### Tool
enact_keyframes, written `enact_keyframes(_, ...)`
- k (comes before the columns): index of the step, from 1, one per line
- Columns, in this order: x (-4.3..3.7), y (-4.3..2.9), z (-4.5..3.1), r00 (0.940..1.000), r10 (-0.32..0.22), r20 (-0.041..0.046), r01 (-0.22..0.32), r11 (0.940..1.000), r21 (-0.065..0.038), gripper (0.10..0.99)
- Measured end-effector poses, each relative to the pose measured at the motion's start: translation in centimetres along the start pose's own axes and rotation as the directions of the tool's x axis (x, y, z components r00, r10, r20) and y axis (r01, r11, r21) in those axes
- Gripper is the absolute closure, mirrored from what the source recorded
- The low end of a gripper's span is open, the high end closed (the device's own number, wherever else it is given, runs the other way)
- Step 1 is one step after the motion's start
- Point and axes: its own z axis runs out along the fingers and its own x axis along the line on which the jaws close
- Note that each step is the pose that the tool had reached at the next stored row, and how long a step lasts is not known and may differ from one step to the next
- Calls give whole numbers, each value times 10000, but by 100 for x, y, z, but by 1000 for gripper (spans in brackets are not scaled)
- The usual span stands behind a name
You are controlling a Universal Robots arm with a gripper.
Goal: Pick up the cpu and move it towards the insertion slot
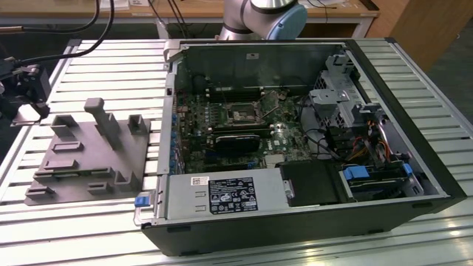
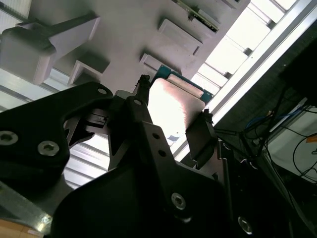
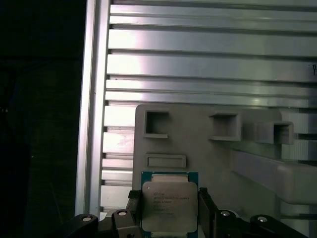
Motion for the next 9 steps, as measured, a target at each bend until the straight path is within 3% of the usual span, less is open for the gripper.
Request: enact_keyframes(9,0,7,-68,10000,0,0,0,10000,0,541)
